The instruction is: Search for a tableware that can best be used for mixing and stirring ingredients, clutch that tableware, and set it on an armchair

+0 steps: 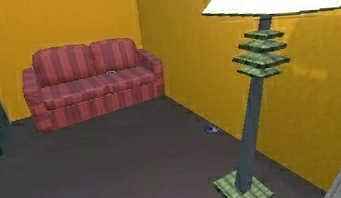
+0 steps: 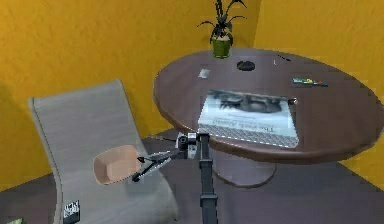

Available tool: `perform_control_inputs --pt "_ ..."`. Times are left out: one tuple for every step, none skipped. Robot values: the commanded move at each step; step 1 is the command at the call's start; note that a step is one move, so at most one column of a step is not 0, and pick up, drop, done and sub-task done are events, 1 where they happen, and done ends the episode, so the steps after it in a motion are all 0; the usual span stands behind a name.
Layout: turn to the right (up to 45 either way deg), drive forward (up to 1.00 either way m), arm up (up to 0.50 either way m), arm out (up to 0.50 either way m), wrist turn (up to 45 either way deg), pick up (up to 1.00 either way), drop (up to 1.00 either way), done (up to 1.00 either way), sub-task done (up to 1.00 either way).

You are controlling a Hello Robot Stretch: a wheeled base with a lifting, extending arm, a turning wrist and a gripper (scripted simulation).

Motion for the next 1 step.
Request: perform_control_inputs --pt "0.0 0.00 -0.32 0.00 0.0 0.00 0.00 0.00 0.00"
